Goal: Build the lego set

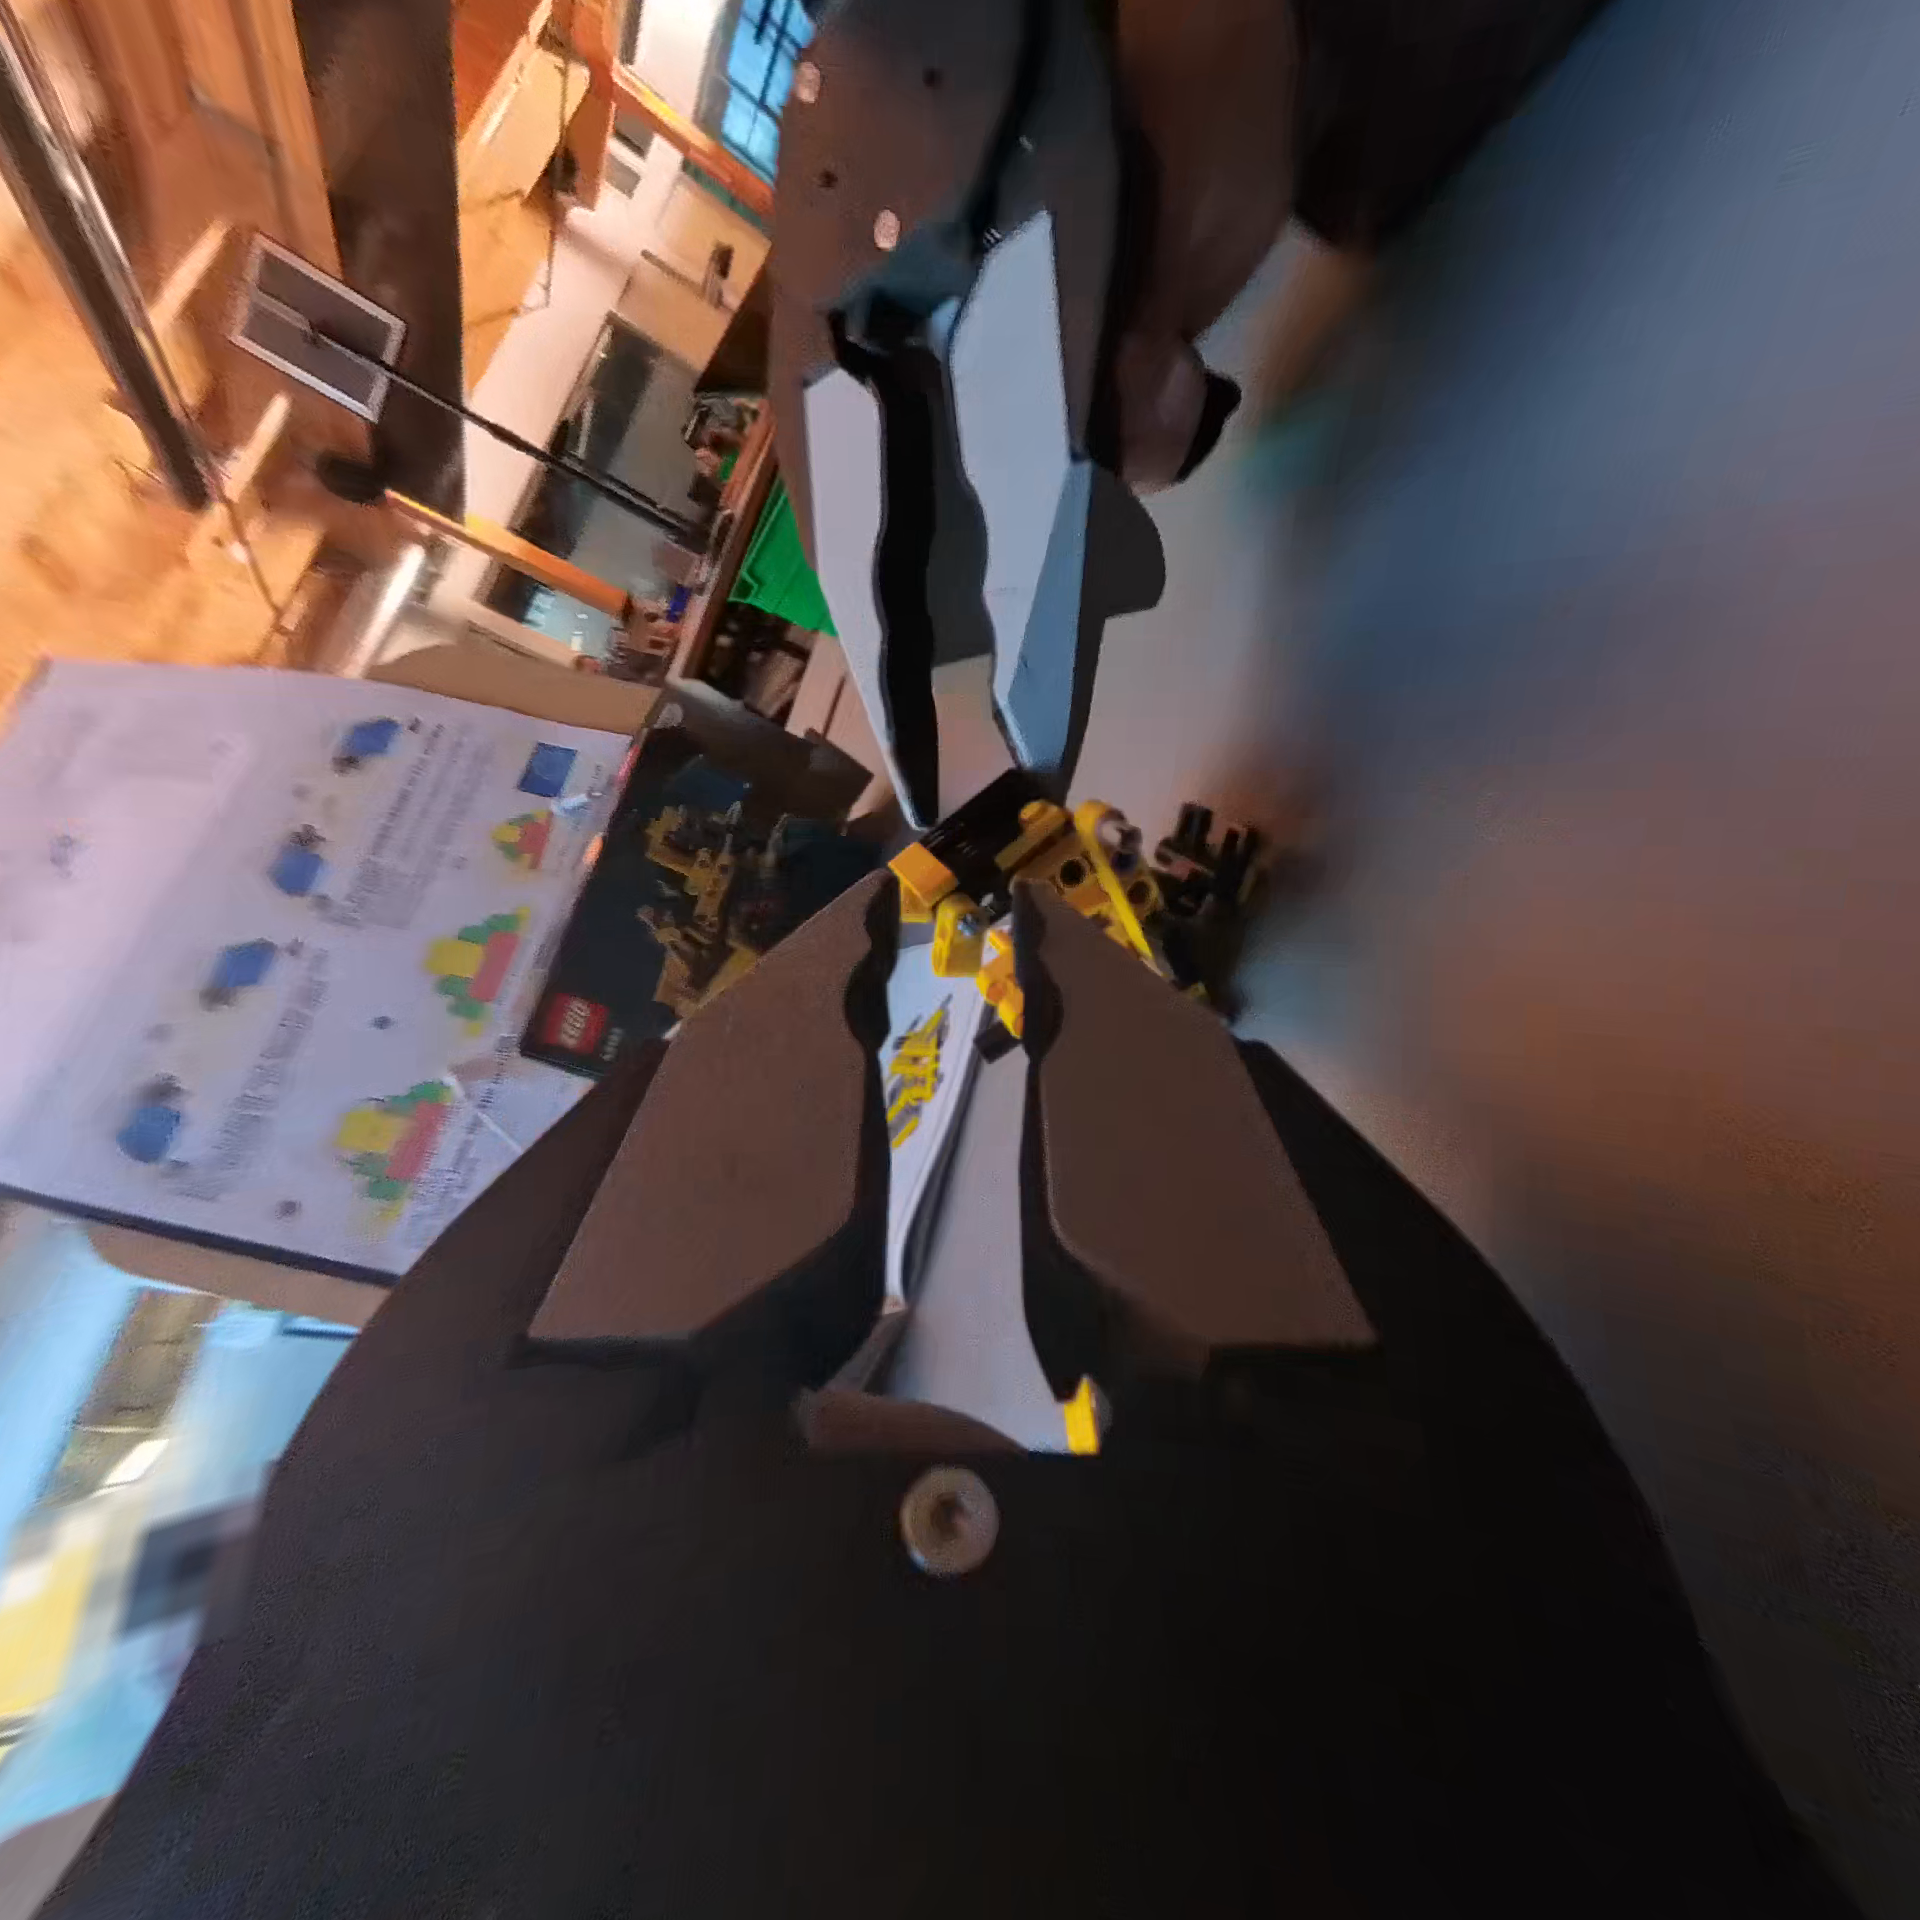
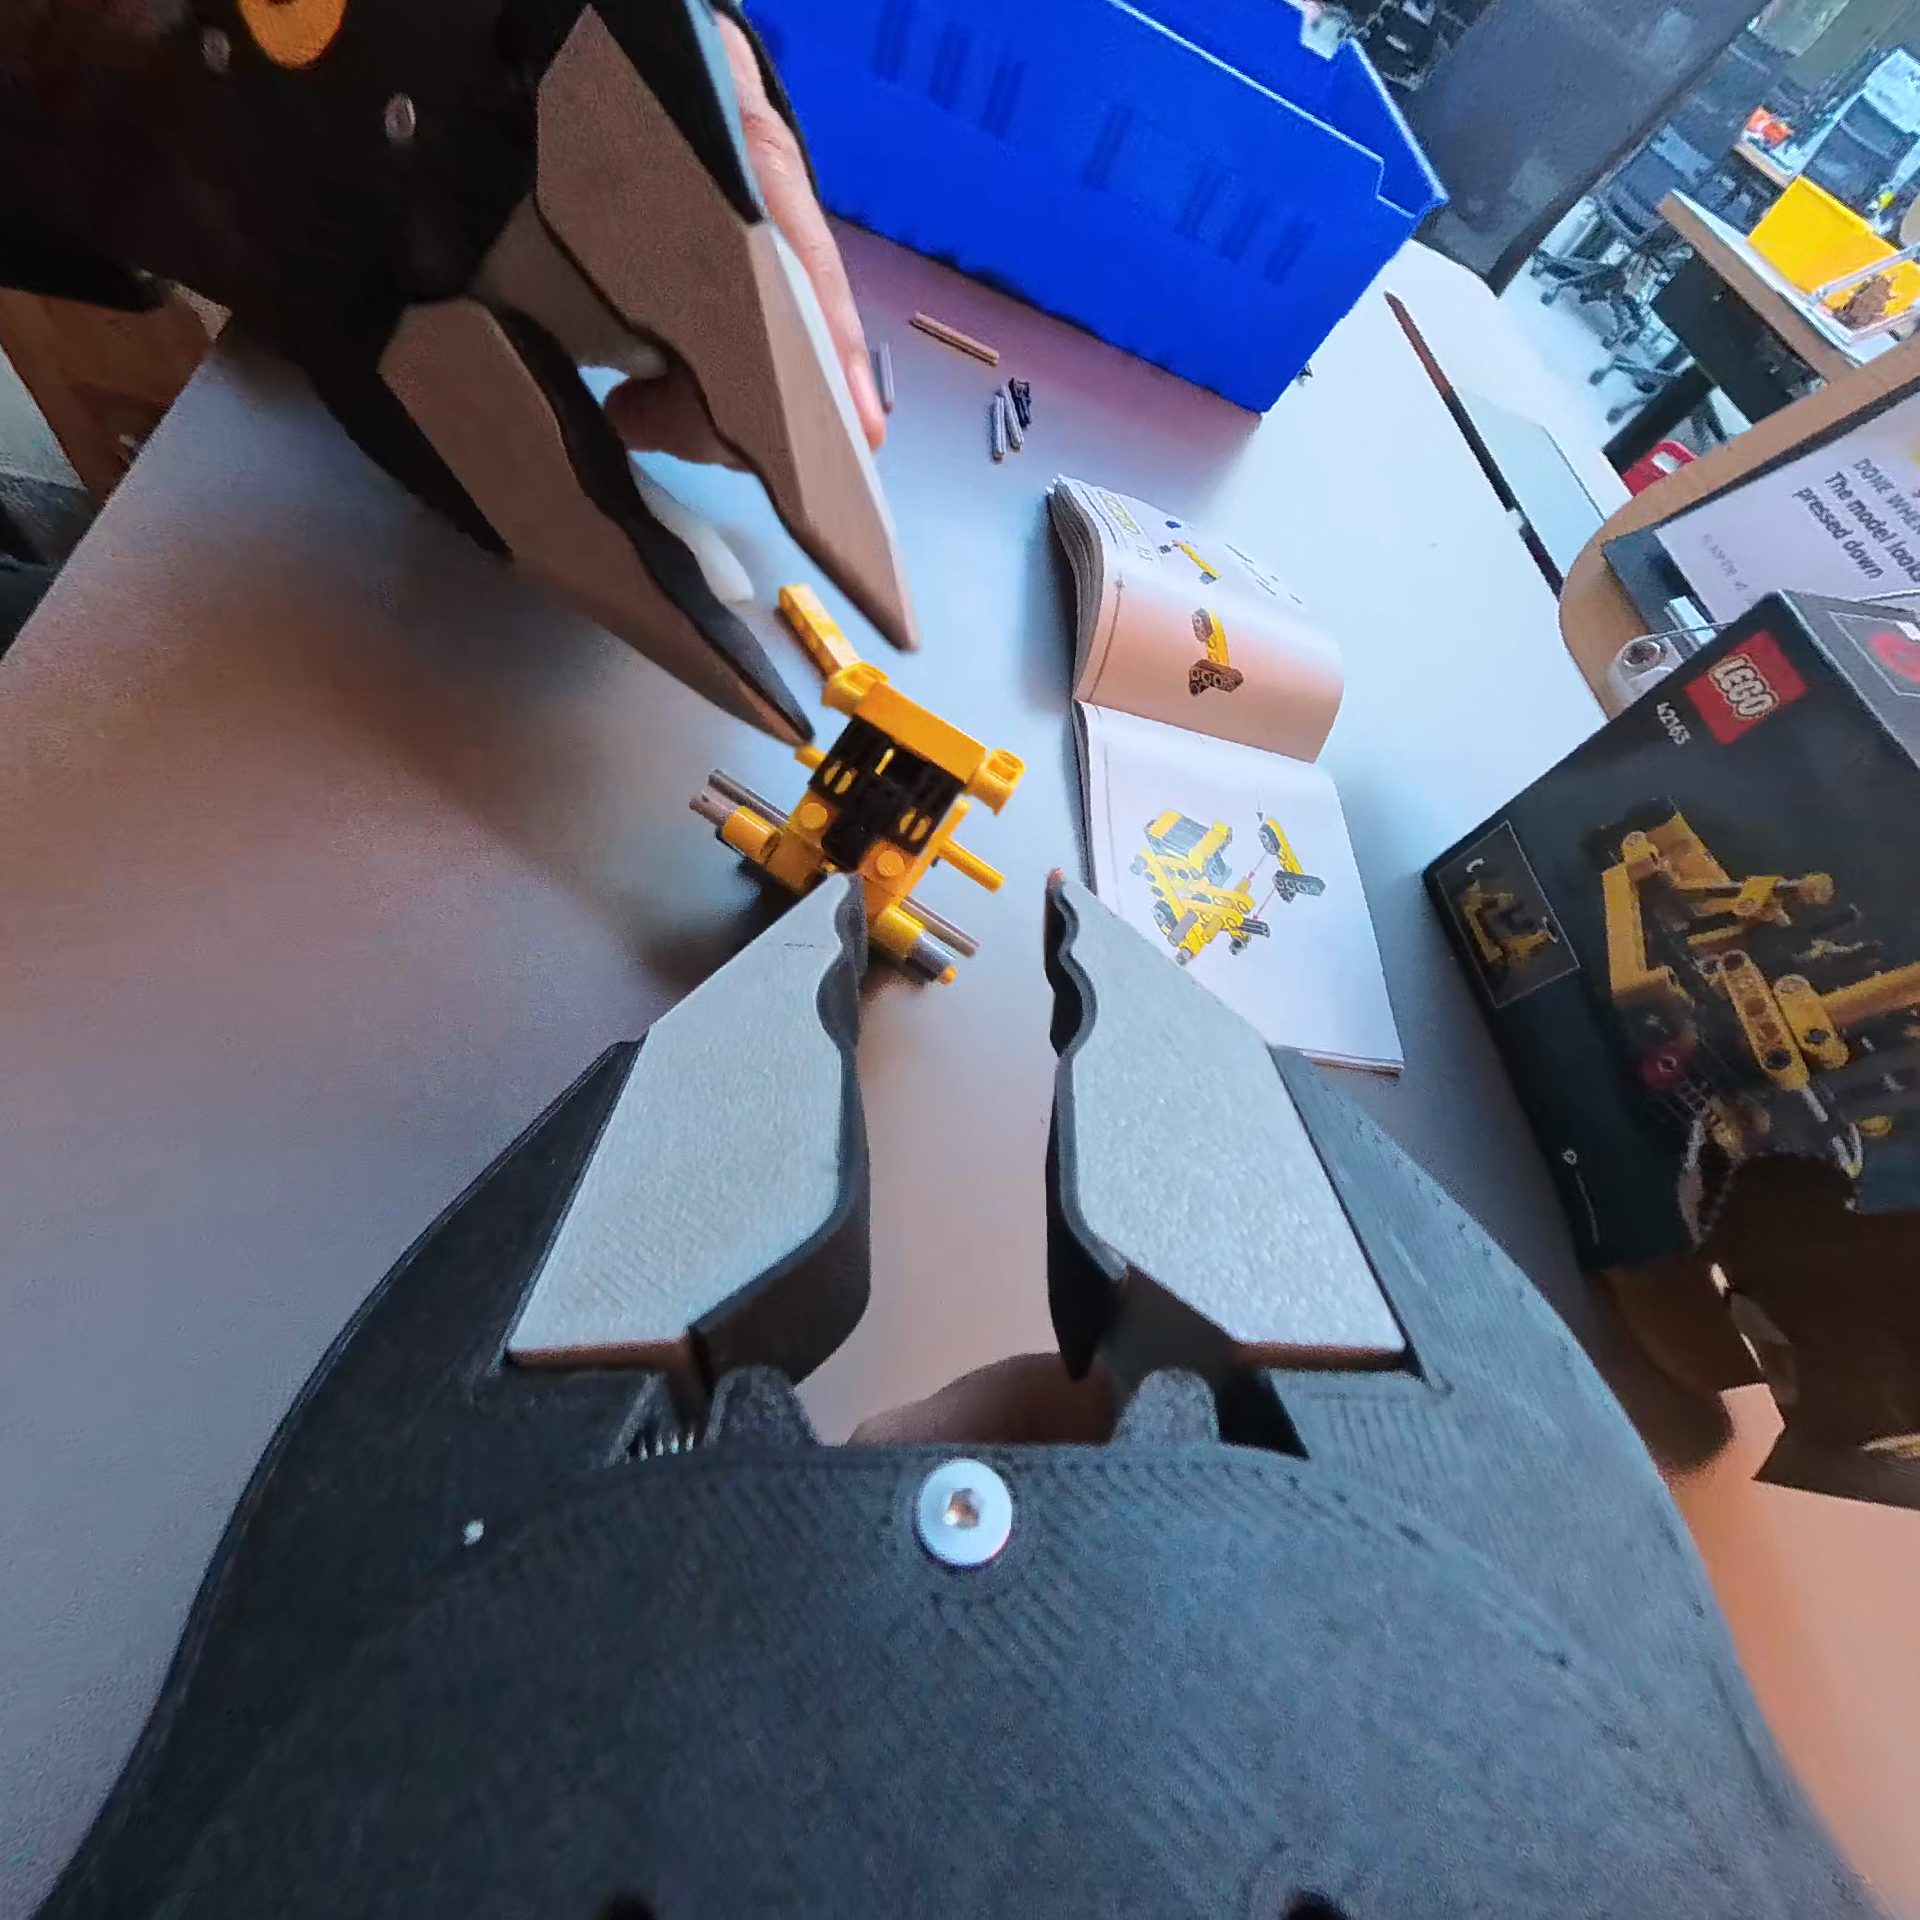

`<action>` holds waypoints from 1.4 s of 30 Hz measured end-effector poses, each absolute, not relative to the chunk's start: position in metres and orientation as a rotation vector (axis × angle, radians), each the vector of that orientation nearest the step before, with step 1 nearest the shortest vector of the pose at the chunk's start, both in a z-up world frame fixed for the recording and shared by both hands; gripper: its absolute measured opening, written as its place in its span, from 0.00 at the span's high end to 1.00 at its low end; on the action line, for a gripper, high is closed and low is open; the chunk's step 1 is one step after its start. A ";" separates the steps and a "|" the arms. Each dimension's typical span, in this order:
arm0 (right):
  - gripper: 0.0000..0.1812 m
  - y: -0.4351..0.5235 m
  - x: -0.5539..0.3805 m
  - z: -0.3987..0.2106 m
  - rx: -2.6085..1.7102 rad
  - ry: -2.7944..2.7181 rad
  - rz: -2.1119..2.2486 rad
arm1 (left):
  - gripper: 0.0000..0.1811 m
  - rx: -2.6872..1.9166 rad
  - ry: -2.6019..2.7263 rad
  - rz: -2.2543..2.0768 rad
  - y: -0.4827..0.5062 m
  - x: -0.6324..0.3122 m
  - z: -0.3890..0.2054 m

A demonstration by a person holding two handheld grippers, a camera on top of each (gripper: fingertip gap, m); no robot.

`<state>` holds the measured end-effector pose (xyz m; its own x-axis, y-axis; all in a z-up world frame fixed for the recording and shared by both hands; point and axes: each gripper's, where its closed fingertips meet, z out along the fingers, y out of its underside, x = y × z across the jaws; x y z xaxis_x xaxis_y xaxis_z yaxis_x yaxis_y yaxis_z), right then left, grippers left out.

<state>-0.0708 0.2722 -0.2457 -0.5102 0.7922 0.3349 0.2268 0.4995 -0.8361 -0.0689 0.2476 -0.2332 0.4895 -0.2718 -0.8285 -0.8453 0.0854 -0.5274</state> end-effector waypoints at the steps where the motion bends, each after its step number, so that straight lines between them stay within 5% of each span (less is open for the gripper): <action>1: 0.83 0.274 -0.070 -0.245 -0.838 -1.998 0.977 | 0.89 -1.473 1.004 0.519 0.246 -0.070 -0.229; 38: 0.89 0.278 -0.043 -0.273 -1.040 -2.221 1.011 | 0.86 -1.695 0.976 0.117 0.254 -0.034 -0.246; 42: 0.93 0.275 -0.044 -0.273 -1.032 -2.234 1.006 | 0.93 -1.730 1.011 0.229 0.260 -0.040 -0.261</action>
<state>-0.0438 0.2747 -0.2731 -0.6016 0.7907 0.1135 0.4390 0.4459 -0.7801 -0.0403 0.2599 -0.2615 0.6219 -0.5130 -0.5917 -0.7177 -0.0713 -0.6927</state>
